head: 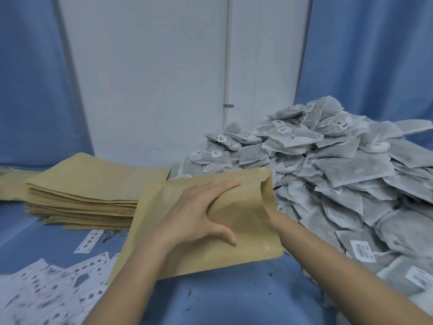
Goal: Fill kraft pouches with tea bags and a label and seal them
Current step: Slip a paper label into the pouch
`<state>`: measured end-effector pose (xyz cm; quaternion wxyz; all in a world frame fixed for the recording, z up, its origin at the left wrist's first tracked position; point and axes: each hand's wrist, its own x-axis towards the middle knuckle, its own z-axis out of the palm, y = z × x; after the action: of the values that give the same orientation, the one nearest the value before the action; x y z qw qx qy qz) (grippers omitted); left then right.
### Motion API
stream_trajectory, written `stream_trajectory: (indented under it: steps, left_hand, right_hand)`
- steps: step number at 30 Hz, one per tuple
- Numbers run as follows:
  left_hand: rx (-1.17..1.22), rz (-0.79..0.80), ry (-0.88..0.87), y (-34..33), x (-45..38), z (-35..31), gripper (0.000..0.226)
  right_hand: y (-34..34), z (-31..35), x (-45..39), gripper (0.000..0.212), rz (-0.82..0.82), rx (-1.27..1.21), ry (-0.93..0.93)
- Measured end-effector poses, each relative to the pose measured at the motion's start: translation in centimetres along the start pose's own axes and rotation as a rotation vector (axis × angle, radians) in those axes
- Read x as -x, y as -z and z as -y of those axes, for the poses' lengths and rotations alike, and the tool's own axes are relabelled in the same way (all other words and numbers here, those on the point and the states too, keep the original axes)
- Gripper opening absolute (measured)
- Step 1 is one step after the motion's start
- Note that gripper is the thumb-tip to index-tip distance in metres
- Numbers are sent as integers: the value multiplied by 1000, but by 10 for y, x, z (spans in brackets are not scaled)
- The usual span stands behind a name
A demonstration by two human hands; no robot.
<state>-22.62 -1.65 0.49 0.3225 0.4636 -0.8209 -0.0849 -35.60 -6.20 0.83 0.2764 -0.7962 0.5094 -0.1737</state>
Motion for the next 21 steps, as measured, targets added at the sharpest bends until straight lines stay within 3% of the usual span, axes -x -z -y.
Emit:
stream_trajectory:
  steps: [1,2,4,6,11,14,17,21]
  left_hand:
    - [62,-12,16,4,5,-1,95]
    - [140,-38,46,9,9,-1,94]
    - [295,-94,114,22,15,0,94]
    - [407,-95,110,35,18,-3,91]
    - [641,-128,-31,59,16,-15,74]
    - [809,-157,-52,58,11,-23,58]
    - [817,-127,-30,40,10,-33,68]
    - [840,-183,-42,45,8,-38,71]
  right_hand:
    - [10,-22,14,34,11,62,248]
    - [17,-6,38,22,114,-16,320]
    - [54,8,57,17,130,-113,428]
    - [60,10,55,30,7,-158,544]
    - [99,23,78,19,-427,158,703]
    - [100,35,86,22,-282,49,633]
    - [87,38,89,35,-169,81,574]
    - [84,42,96,51,105,-156,588]
